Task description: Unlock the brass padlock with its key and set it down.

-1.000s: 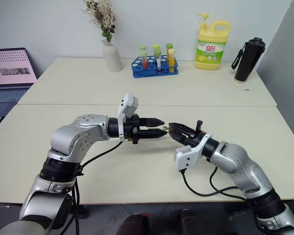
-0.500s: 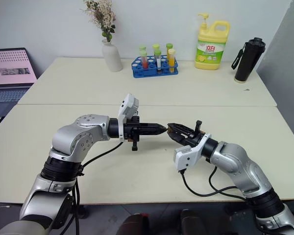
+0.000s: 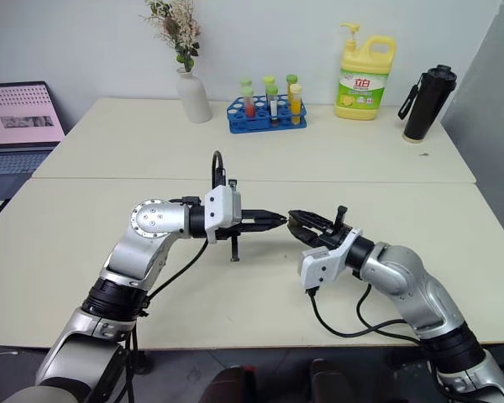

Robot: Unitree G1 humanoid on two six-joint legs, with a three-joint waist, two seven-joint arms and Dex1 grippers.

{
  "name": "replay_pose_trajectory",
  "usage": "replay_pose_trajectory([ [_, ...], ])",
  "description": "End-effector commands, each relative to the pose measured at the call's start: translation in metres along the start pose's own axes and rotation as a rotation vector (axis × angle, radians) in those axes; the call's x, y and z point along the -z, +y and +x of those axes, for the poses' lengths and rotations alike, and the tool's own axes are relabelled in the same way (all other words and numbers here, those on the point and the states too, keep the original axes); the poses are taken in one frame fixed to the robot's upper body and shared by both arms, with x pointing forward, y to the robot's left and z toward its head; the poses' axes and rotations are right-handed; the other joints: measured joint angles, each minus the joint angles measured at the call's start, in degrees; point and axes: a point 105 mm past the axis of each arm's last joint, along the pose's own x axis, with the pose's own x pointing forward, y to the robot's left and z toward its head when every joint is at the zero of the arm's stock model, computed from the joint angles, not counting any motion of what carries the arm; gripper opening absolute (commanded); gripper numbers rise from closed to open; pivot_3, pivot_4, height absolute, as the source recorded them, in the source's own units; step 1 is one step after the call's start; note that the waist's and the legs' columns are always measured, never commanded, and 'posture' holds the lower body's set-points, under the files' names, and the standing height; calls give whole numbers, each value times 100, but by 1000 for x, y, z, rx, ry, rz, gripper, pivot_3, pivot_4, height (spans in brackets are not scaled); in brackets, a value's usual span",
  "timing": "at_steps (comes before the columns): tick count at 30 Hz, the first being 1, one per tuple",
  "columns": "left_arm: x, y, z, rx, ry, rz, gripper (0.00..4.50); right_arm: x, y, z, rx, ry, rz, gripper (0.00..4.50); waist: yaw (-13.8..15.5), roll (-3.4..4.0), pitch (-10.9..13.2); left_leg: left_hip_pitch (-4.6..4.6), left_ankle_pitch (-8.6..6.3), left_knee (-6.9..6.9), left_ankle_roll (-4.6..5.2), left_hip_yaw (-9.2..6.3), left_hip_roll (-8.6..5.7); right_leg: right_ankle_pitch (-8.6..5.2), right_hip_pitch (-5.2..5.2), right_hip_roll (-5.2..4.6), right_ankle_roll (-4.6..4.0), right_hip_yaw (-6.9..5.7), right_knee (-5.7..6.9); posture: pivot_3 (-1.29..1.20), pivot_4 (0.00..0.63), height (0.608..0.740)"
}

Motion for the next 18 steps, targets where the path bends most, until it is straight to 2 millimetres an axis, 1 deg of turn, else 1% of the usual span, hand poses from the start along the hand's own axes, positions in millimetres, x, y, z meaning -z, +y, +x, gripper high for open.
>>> replay_pose_trajectory([
  [1,-10,7,2,-30,-37,22,0,-12,-18,1,66,-58,-19,940,-5,0,0,0,0,0,0,-1,0,0,0,0,0,0,0,0,150,740],
  [3,-11,5,5,-9,-50,-73,0,-12,-19,1,66,-59,-20,940,-8,0,0,1,0,0,0,-1,0,0,0,2,0,-2,0,0,150,740],
  [5,-12,3,5,9,-50,-110,0,-13,-19,1,65,-61,-22,940,-8,0,0,0,0,0,0,-2,0,-1,0,2,3,-2,2,0,150,740],
  [7,-9,8,3,-8,-38,-196,0,-13,-19,1,63,-63,-25,940,-8,0,0,1,0,0,0,-4,1,-3,0,2,5,-3,2,0,150,740],
  [8,-7,11,2,-24,-28,-223,422,-12,-19,1,62,-63,-25,940,-8,0,0,0,0,0,0,-4,1,-3,0,2,5,-3,2,0,150,740],
  [11,-10,16,-3,-21,-34,-387,1276,-12,-19,1,58,-65,-27,940,-10,0,0,-1,0,1,0,-6,1,-4,0,3,7,-6,3,0,150,740],
  [13,-12,18,-8,-16,-33,-468,2004,-12,-19,1,56,-65,-27,940,-15,0,0,0,0,1,0,-8,1,-5,0,3,9,-7,3,0,150,740],
  [16,-16,14,-15,18,-27,-565,2955,-12,-19,2,53,-67,-26,940,-23,0,0,1,0,0,0,-9,2,-5,0,4,9,-7,3,0,150,740],
  [18,-18,12,-16,27,-26,-588,3608,-12,-19,2,53,-69,-26,940,-20,0,0,1,0,0,0,-10,4,-5,0,3,8,-6,3,0,150,740],
])
